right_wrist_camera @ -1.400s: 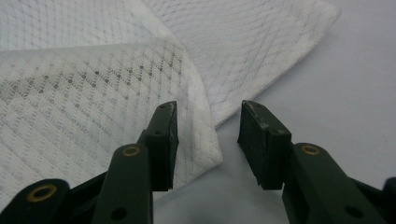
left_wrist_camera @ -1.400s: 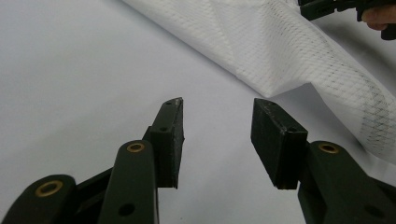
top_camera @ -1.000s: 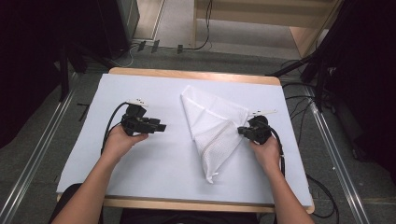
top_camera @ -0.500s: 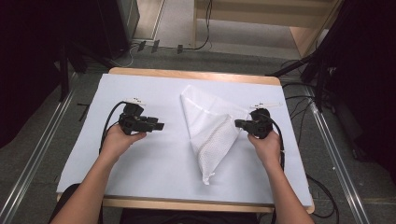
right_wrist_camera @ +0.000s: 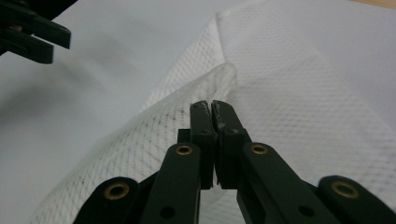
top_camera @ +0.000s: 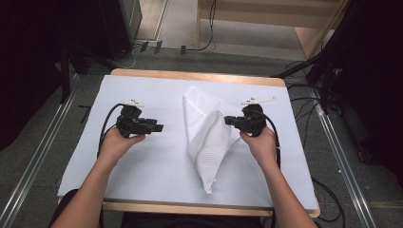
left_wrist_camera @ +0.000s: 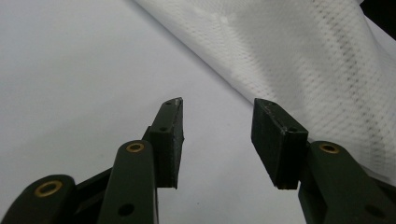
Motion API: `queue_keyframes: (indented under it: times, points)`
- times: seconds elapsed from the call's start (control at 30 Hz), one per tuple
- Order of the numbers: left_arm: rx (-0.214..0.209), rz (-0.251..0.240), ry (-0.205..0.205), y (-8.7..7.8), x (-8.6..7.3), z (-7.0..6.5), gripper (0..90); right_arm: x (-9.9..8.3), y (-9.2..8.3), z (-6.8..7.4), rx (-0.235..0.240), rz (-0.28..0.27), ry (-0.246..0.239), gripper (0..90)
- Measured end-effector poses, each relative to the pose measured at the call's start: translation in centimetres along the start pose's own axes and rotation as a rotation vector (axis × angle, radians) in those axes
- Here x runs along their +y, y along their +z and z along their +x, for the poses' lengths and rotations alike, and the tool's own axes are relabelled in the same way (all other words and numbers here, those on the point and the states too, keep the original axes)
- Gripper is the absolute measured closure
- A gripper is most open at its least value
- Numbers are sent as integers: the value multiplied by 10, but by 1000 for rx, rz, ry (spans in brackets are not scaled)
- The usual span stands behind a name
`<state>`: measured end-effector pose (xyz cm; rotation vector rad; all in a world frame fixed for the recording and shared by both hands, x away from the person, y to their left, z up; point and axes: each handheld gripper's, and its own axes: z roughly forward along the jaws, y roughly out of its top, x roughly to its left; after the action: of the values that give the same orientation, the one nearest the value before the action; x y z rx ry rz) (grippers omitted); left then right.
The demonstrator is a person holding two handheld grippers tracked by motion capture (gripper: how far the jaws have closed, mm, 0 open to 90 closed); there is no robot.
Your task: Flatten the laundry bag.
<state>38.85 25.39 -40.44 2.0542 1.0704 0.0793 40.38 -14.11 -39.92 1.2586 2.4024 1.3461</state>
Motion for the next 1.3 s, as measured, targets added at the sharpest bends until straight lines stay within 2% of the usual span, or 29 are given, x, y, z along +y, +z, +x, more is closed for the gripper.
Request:
queue_keyframes:
  times: [0.13, 0.6, 0.9, 1.3]
  points:
    - [9, -6, -8, -3, -2, 1, 547, 8, 7, 14, 29, 6, -39, 897]
    - [32, -30, -28, -15, -10, 6, 547, 26, 47, 54, 108, 52, -121, 897]
    - [52, -32, -44, -21, -16, 10, 534, 32, 73, 68, 140, 69, -143, 897]
    - [83, -36, -88, -34, -28, 16, 517, 34, 102, 93, 187, 112, -195, 897]
